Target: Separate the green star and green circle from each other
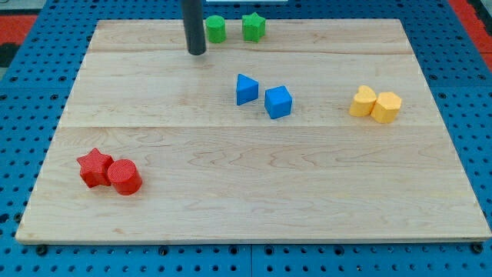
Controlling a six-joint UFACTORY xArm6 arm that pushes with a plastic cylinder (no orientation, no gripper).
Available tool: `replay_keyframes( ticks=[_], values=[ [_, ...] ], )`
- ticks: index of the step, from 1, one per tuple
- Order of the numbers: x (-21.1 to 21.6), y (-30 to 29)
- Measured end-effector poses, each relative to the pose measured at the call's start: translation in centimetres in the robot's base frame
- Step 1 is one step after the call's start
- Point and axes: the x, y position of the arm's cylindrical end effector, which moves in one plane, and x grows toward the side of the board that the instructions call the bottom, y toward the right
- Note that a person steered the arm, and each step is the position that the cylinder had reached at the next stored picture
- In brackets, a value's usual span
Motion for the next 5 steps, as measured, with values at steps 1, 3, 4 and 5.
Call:
replay_keyframes(
  ticks=[1,3,4,5],
  values=[
    [0.0,0.1],
    [0.0,0.9],
    [1.1,5.6],
    [2.2,15.7]
  ],
)
